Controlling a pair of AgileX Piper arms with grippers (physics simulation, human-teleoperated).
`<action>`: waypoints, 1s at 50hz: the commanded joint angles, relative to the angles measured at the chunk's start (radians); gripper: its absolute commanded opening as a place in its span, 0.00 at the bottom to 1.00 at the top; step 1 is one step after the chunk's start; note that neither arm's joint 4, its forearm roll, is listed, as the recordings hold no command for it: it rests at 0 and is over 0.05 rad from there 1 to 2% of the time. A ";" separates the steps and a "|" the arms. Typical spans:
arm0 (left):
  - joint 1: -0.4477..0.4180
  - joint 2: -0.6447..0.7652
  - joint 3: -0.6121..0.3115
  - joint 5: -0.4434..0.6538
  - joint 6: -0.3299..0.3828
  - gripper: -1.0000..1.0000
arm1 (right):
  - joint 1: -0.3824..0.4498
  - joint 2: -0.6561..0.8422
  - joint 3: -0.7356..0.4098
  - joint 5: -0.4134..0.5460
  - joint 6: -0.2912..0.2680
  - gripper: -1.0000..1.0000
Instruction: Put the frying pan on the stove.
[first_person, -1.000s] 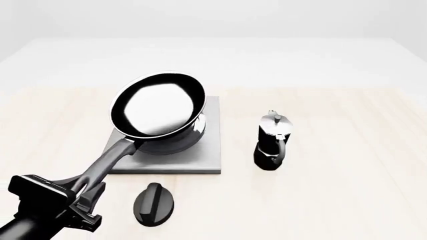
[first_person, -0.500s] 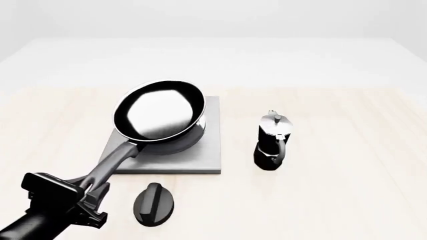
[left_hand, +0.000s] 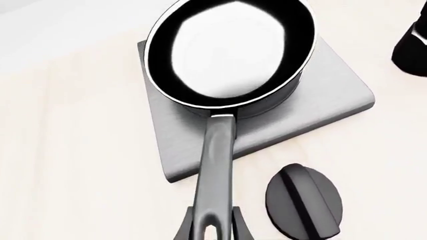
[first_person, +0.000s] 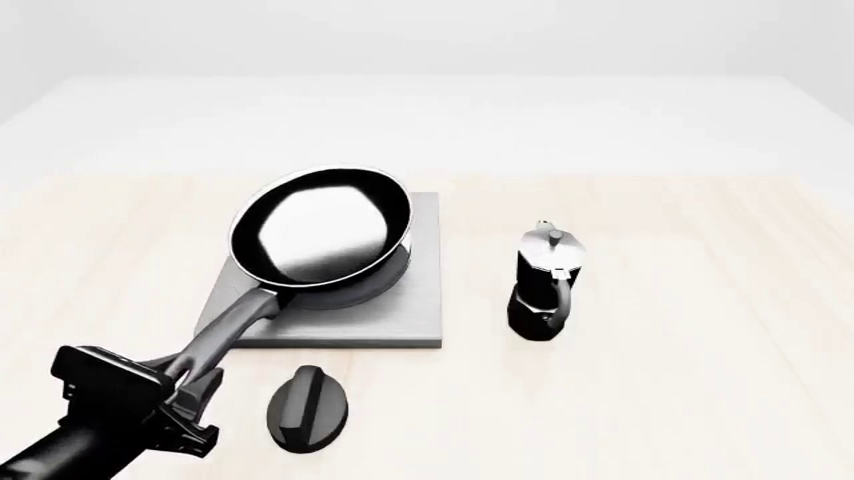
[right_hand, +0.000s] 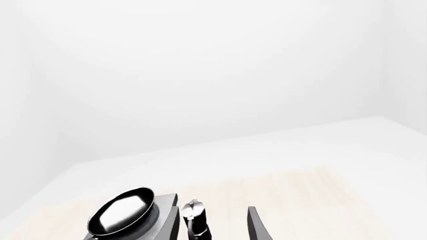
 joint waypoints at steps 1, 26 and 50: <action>-0.012 -0.051 0.000 0.030 -0.013 0.00 | -0.013 0.000 0.013 0.000 -0.010 1.00; -0.012 -0.306 -0.038 0.296 0.005 1.00 | -0.012 0.000 0.008 0.000 -0.010 1.00; 0.040 -0.658 -0.134 0.654 0.015 1.00 | -0.012 0.000 0.007 0.000 -0.008 1.00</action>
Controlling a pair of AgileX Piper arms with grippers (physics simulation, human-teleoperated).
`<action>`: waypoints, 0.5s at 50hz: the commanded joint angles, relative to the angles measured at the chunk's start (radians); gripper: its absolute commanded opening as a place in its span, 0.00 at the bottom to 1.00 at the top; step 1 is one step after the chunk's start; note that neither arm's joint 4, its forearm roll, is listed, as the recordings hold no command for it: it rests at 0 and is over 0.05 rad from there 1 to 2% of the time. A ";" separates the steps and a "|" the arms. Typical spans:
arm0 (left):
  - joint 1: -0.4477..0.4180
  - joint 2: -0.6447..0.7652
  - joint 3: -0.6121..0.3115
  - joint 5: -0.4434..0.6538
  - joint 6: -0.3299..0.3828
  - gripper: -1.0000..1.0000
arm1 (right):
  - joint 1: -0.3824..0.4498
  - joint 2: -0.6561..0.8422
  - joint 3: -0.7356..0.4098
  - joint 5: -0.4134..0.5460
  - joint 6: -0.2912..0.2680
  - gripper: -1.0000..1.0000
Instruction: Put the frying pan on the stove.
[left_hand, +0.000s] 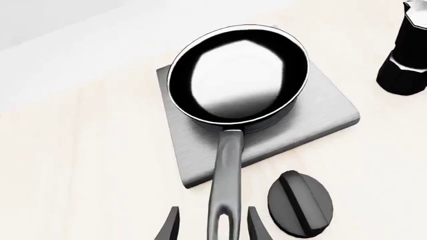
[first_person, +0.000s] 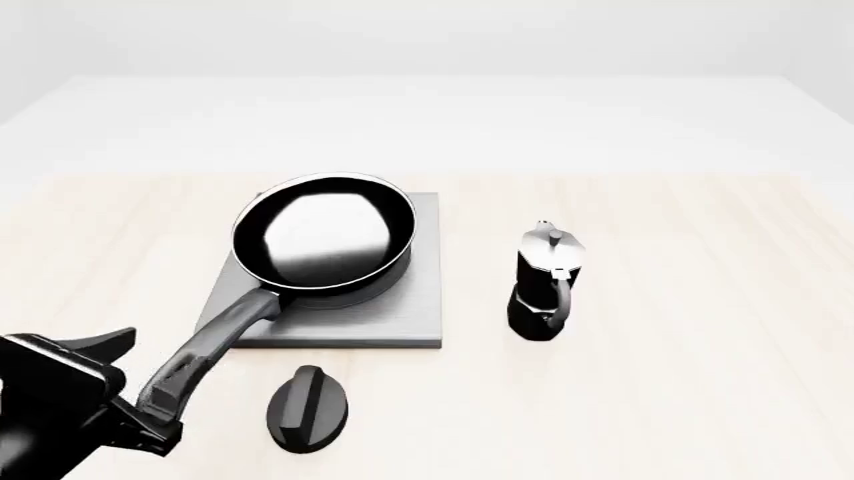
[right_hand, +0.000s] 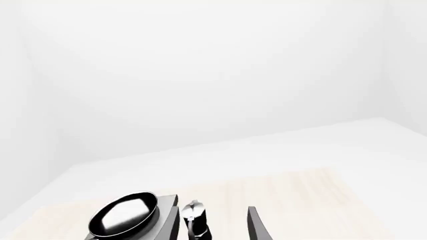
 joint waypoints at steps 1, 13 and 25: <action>0.029 -0.208 -0.042 0.186 -0.019 1.00 | -0.013 0.000 0.013 0.000 -0.008 1.00; 0.057 -0.443 -0.081 0.371 -0.035 1.00 | -0.015 0.000 0.014 0.000 -0.004 1.00; 0.107 -0.663 -0.142 0.543 -0.077 1.00 | -0.016 0.000 0.015 0.000 -0.003 1.00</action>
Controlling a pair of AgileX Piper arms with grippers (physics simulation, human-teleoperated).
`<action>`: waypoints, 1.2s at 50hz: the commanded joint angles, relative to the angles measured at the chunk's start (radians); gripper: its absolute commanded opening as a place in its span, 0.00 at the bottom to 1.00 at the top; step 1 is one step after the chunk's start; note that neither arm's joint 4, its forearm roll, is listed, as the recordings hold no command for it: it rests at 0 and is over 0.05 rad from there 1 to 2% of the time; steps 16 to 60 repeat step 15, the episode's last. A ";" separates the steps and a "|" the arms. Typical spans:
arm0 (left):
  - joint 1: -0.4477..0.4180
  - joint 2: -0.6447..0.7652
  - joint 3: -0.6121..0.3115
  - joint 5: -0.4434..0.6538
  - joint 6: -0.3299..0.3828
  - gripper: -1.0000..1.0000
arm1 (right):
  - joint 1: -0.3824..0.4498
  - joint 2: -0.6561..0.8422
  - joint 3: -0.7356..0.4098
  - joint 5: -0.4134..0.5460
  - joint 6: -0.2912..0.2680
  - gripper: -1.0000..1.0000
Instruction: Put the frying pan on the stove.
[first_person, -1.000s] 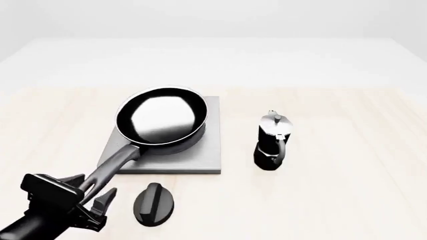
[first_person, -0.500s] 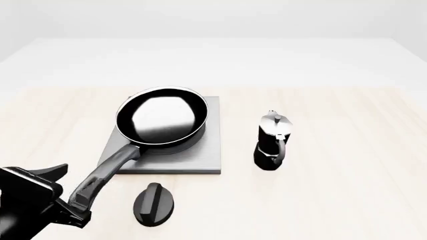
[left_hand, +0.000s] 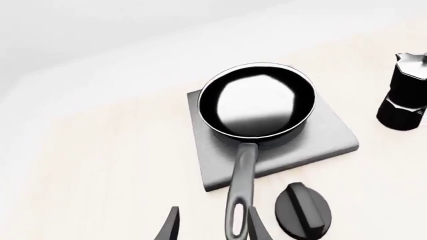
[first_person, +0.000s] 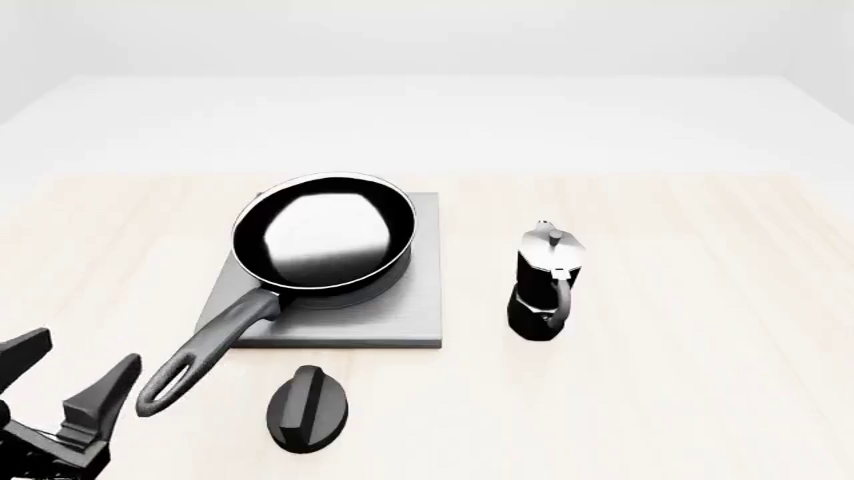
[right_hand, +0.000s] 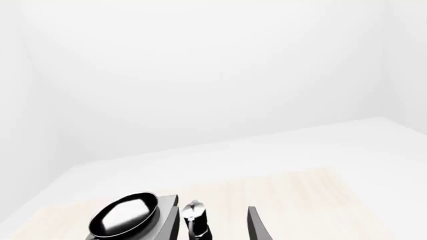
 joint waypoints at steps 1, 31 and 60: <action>0.046 -0.195 -0.057 0.141 -0.046 1.00 | -0.014 0.000 0.014 0.000 -0.009 1.00; 0.188 -0.195 -0.127 0.064 -0.109 1.00 | -0.012 0.000 0.011 0.000 -0.016 1.00; 0.188 -0.195 -0.127 0.064 -0.109 1.00 | -0.012 0.000 0.011 0.000 -0.016 1.00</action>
